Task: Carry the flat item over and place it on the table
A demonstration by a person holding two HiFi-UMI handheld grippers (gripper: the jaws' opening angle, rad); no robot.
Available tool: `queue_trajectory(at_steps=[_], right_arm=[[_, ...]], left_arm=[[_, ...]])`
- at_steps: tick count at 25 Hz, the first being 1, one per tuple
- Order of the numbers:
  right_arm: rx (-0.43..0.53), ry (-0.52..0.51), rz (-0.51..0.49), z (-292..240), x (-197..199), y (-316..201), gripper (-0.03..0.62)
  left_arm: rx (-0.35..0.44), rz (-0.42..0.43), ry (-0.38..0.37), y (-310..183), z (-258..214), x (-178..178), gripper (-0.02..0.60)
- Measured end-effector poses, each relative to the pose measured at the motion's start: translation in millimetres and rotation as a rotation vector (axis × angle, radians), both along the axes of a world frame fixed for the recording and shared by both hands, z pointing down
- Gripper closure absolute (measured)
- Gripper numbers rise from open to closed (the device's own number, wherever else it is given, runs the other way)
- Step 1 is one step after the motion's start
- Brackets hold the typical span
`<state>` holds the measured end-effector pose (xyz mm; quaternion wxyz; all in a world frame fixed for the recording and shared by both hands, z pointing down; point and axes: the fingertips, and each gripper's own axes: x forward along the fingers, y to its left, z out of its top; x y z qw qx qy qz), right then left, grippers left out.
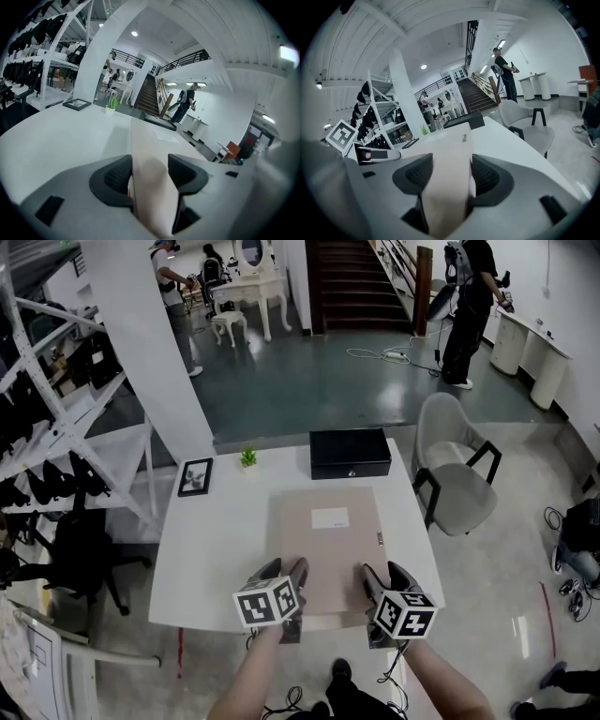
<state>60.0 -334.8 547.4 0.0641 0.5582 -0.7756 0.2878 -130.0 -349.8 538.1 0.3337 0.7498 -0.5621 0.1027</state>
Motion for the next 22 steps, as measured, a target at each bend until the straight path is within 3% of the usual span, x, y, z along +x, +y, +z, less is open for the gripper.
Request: queue_trajectory(at_steps=[22], right_arm=[[-0.011,0.04,-0.007,17,3,-20,0.344]], left_arm=[[-0.033,-0.018,-0.048,-16,22,3,0.336]])
